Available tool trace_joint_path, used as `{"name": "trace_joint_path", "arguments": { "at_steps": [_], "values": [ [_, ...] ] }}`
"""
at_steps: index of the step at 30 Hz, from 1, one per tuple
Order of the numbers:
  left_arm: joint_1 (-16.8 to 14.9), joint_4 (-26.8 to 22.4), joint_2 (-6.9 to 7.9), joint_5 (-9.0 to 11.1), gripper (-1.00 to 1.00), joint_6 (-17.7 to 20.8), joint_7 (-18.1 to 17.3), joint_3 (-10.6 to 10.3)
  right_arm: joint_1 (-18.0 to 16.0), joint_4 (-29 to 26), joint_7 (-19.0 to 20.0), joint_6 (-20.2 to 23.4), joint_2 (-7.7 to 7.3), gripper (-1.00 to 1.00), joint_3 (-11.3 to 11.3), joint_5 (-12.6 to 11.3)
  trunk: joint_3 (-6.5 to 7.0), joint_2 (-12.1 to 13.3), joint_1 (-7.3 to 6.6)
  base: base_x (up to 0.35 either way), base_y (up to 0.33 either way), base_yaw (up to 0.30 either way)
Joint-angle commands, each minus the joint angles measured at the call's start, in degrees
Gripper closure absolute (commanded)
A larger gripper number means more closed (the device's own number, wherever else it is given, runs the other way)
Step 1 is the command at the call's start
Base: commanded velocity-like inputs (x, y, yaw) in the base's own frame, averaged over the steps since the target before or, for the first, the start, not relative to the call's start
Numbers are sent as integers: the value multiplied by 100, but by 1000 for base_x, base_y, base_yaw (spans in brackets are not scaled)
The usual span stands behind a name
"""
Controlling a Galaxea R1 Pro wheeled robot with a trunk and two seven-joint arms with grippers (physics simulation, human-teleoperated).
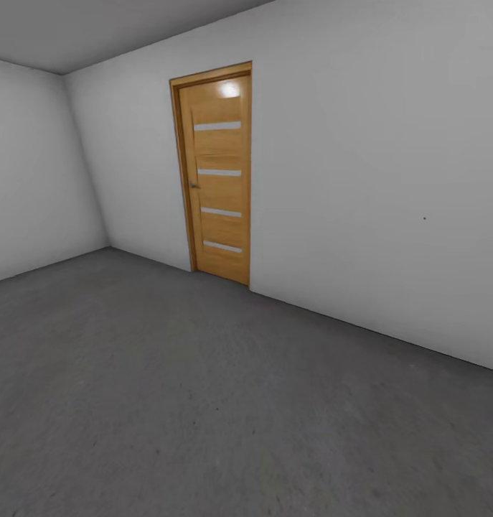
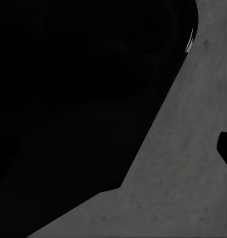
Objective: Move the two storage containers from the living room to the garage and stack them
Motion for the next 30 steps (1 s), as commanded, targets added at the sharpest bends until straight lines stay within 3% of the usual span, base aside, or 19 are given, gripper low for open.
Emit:
{"name": "trace_joint_path", "arguments": {
  "at_steps": [1, 30],
  "values": [
    [0, -4, -1, 3, -100, 11, 2, -2, 1, -3, 1, -1, 0, -100, 23, 8, -4, -2, 3, 320, -3, 0],
    [0, -6, 25, 31, -100, -83, 16, 67, 5, 32, 3, 17, -32, -100, 47, -75, -4, -2, 3, 321, 0, 0]
  ]
}}
